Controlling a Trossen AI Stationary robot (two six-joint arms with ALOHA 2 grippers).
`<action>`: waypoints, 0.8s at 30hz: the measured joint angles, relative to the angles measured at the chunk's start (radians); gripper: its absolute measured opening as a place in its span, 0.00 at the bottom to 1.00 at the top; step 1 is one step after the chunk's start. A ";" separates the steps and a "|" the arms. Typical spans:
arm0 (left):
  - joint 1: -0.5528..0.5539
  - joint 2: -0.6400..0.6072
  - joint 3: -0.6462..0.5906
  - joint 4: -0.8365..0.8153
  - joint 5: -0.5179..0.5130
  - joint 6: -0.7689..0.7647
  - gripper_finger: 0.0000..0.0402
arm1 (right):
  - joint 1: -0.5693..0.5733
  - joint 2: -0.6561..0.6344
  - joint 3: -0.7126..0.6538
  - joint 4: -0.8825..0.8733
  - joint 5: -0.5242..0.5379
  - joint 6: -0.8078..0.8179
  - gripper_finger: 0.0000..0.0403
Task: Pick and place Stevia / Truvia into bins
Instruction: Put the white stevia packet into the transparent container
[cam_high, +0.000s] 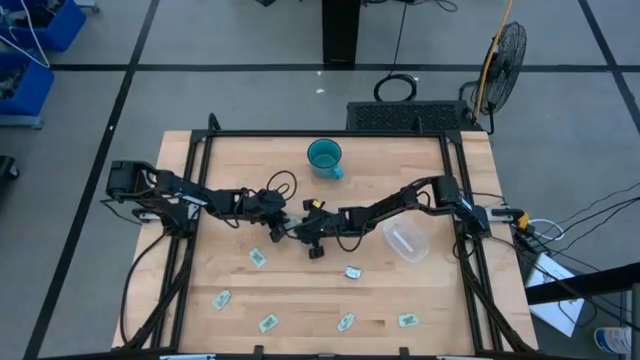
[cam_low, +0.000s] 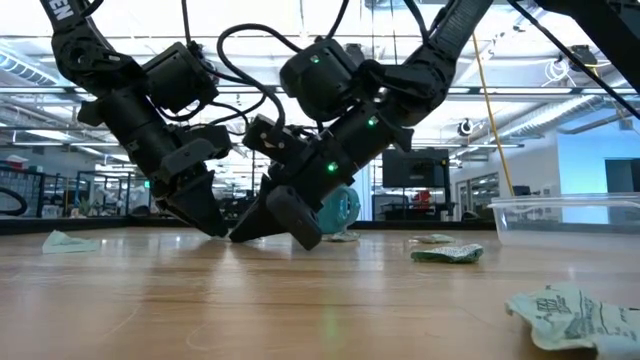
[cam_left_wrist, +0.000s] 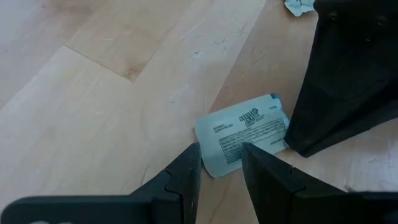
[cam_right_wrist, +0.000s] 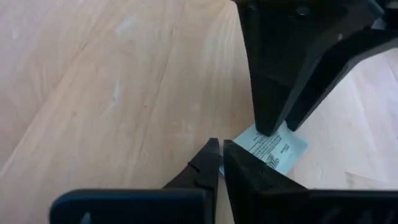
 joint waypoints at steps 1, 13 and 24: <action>0.000 0.000 0.000 0.000 -0.001 0.003 0.32 | 0.000 0.000 0.000 0.011 -0.001 0.002 0.01; 0.000 -0.202 0.001 -0.060 -0.032 0.053 0.32 | 0.024 -0.054 -0.003 -0.001 0.024 -0.009 0.00; 0.000 -0.261 0.001 -0.158 -0.066 0.025 0.32 | 0.064 -0.082 -0.001 -0.049 0.093 -0.074 0.00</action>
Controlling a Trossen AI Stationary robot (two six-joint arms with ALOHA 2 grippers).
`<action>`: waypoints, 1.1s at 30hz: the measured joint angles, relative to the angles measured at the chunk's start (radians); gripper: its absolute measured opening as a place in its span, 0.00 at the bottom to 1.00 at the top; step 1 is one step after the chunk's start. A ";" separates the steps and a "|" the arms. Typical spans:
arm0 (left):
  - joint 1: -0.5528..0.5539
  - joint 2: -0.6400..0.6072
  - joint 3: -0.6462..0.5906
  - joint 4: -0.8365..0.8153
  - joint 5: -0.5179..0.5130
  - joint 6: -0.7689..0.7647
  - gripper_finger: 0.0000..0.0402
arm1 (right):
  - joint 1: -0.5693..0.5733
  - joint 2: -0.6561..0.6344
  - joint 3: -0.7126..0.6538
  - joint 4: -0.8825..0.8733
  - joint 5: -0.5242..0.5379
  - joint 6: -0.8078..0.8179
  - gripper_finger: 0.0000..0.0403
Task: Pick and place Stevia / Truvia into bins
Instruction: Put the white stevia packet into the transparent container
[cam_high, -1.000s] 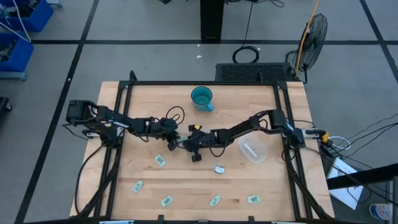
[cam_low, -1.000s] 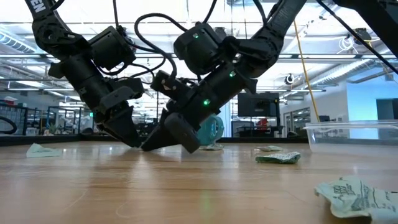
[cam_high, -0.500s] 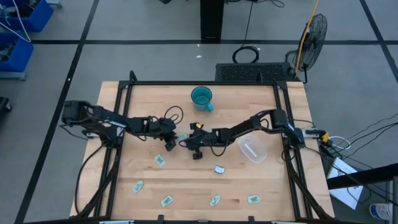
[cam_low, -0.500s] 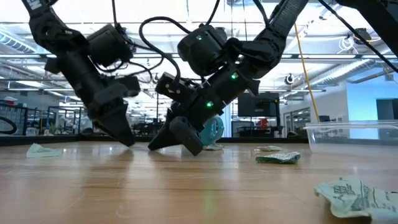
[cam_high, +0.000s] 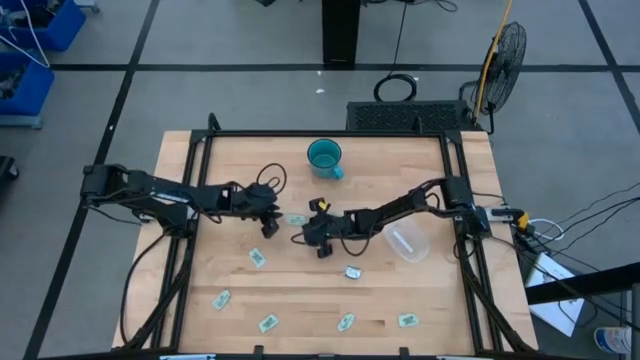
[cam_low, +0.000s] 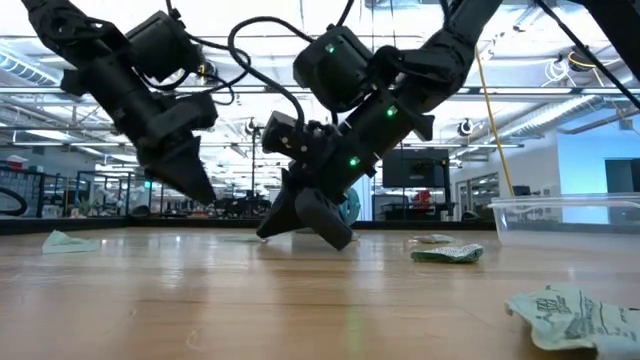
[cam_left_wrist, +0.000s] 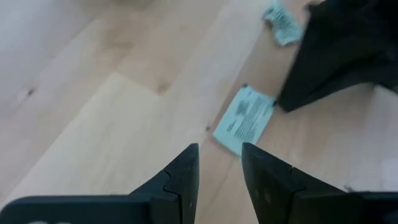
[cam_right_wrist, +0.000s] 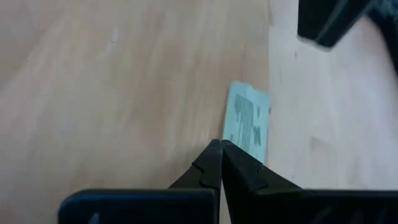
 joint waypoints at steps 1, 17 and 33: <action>0.000 0.000 0.000 -0.010 -0.006 0.000 0.32 | 0.011 -0.005 0.000 0.004 0.016 -0.021 0.00; 0.000 0.000 0.002 -0.019 -0.047 -0.009 0.32 | -0.009 -0.048 -0.002 -0.075 0.005 -0.054 0.13; 0.000 -0.001 0.002 -0.025 -0.048 -0.005 0.32 | -0.136 0.001 0.001 0.059 -0.255 0.270 0.52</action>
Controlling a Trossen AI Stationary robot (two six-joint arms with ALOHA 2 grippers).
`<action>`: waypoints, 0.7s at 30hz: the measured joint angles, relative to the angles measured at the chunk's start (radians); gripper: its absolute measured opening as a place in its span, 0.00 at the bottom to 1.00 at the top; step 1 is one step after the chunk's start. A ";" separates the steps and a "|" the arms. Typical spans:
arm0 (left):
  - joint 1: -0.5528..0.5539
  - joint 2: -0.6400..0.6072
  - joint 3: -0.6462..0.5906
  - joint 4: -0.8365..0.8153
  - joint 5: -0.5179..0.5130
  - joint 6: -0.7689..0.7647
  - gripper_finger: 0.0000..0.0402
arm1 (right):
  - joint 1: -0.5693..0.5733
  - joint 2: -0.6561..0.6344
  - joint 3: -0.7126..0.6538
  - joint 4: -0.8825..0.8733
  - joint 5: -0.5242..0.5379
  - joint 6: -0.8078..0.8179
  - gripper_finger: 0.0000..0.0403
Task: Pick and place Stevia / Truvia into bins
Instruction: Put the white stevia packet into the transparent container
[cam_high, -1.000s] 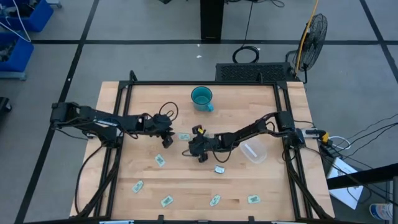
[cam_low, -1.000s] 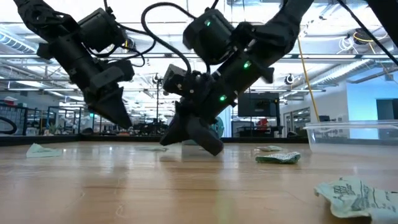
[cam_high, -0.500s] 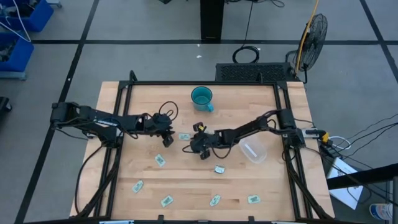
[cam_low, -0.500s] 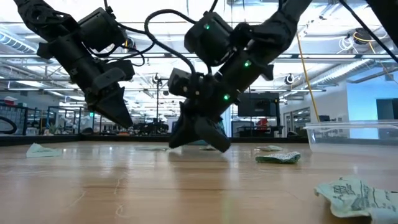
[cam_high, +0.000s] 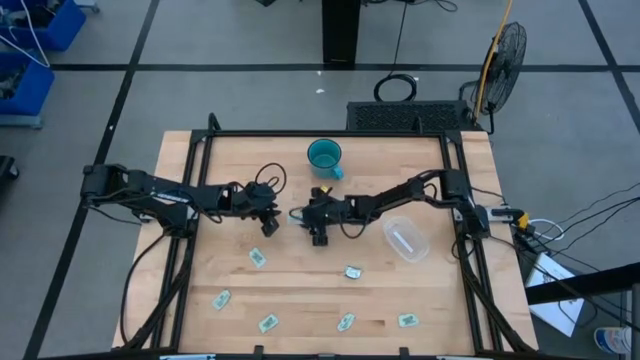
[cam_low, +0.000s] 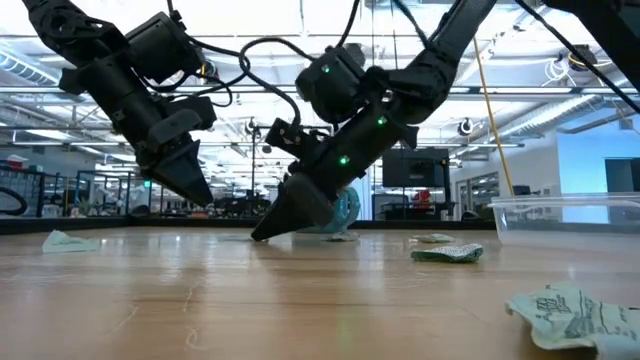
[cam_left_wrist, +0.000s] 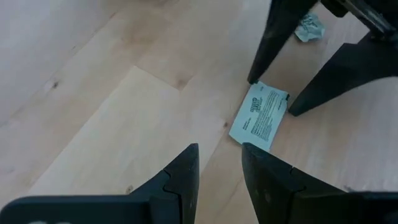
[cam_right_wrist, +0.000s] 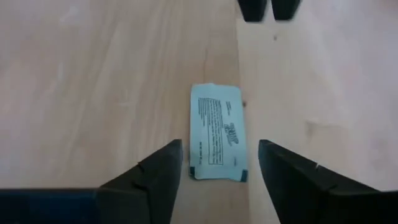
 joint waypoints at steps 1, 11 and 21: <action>0.000 0.000 0.000 0.000 0.000 0.002 0.32 | -0.011 0.008 0.001 -0.001 -0.038 0.030 0.51; 0.000 0.000 0.000 -0.001 0.000 0.002 0.32 | -0.029 0.061 0.004 -0.016 -0.074 -0.045 0.31; 0.000 0.000 0.000 -0.006 0.000 0.003 0.32 | 0.036 -0.037 -0.003 -0.100 0.066 -0.092 0.03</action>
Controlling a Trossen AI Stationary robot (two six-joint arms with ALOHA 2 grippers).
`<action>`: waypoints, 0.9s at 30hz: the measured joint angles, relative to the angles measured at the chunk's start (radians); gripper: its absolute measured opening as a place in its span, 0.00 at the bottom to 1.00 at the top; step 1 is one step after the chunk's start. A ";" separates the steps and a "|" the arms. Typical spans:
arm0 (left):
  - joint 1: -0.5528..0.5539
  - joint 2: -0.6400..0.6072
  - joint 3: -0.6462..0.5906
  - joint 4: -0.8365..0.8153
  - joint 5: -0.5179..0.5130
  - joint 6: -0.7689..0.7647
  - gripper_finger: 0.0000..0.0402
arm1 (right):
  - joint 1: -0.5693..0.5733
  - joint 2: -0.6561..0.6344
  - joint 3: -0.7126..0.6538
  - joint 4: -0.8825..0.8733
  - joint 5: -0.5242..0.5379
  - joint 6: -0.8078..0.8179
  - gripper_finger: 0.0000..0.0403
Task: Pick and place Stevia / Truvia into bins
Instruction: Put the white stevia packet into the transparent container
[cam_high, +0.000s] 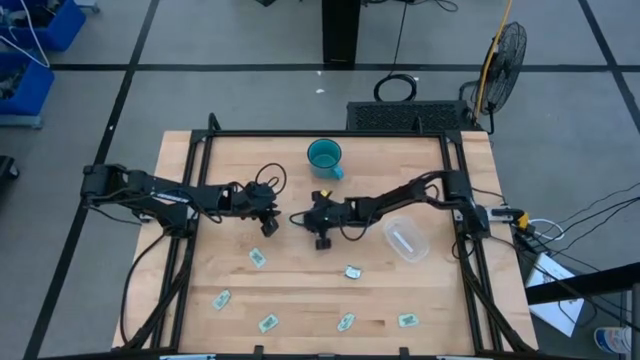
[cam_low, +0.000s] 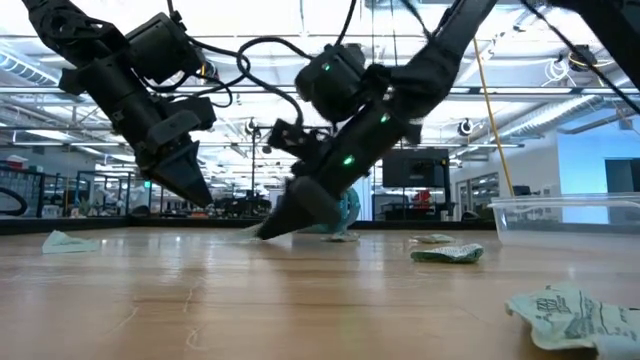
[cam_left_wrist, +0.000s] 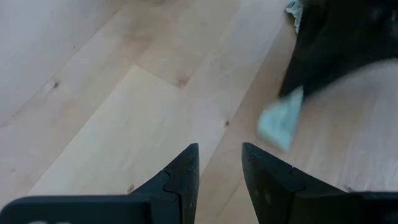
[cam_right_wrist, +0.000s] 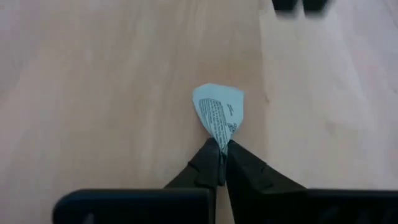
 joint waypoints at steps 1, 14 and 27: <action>0.000 0.000 0.000 -0.002 0.000 0.000 0.32 | 0.009 -0.025 -0.004 -0.029 0.009 0.002 0.03; 0.000 0.000 0.001 -0.025 0.000 0.014 0.32 | 0.203 -0.539 0.002 -1.069 0.202 0.559 0.03; 0.000 0.000 0.001 -0.021 -0.001 0.040 0.32 | 0.376 -0.747 -0.122 -1.443 0.084 1.076 0.05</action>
